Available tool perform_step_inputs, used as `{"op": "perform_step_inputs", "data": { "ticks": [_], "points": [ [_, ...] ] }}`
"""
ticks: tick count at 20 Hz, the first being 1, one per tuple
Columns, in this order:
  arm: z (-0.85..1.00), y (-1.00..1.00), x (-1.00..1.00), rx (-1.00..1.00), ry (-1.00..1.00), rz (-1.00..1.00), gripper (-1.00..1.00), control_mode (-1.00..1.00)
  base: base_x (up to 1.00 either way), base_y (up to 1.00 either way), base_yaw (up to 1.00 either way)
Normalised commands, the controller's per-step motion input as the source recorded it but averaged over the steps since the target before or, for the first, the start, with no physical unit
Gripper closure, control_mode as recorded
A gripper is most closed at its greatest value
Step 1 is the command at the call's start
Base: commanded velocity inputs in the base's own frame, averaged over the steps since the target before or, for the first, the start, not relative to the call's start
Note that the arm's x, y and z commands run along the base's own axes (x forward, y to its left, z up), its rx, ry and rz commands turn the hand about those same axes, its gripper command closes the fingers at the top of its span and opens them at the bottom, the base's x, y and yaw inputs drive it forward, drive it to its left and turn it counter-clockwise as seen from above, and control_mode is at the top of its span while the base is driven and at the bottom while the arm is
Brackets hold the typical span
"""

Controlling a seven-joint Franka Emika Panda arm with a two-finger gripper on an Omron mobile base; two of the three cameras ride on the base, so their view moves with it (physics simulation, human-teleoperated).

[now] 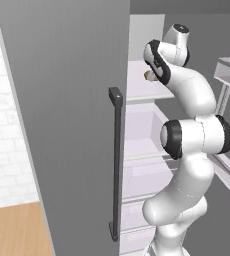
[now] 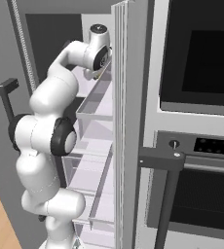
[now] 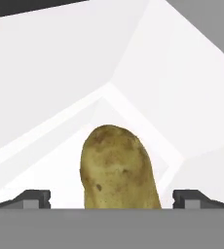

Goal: Place one potato and one steak in each tupperware on the nearby counter, to pack two identical lunches.

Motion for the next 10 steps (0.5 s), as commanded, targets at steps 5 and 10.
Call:
{"op": "perform_step_inputs", "data": {
  "ticks": [5, 10],
  "points": [
    [-0.17, 0.02, -0.02, 0.0, 0.0, 0.0, -1.0, -1.0, 0.0, 0.0, 0.0],
    [-0.27, 0.07, 0.01, 0.0, 0.0, 0.01, -1.0, -1.0, 0.0, 0.0, 0.0]
  ]
}}
